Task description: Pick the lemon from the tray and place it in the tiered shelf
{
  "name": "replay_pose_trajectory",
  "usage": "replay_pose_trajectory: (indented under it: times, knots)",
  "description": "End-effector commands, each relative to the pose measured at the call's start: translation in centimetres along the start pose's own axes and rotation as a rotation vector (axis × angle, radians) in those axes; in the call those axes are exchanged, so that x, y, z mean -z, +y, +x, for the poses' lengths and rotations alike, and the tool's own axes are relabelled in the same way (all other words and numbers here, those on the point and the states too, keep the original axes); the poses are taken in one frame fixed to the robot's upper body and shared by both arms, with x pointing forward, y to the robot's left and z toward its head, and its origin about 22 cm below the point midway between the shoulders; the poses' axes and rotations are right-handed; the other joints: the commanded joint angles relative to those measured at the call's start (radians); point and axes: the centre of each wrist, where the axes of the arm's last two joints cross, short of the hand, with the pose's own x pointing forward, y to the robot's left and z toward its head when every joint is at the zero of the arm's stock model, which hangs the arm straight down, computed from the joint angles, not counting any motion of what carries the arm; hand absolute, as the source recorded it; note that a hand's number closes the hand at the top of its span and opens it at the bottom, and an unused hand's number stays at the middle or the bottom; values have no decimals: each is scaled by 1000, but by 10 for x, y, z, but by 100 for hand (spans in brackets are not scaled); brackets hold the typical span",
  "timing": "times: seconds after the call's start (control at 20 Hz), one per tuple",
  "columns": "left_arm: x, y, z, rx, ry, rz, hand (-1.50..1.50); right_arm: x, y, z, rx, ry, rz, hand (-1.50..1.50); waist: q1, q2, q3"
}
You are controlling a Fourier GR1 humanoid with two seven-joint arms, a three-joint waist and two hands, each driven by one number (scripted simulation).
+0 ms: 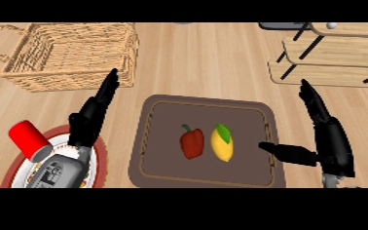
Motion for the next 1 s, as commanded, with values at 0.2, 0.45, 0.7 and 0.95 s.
replay_pose_trajectory:
  times: [0.2, 0.45, 0.7, 0.95]
  knots:
    - [7, -9, 4, 1, 13, 14, 0, 8, -7, 87, -258, 97, 178, -150, 1, -1, -2]
    - [0, -7, -2, 5, -3, -27, 0, 0, 9, 111, -533, 186, 355, -150, 20, -2, -4]
    - [1, -6, 14, 1, -1, -11, 0, -12, 26, 141, -672, 256, 394, -150, 12, -2, -1]
    - [5, 15, 5, -2, -16, -18, 0, -15, 58, 168, -671, 257, 409, -150, 10, 1, 0]
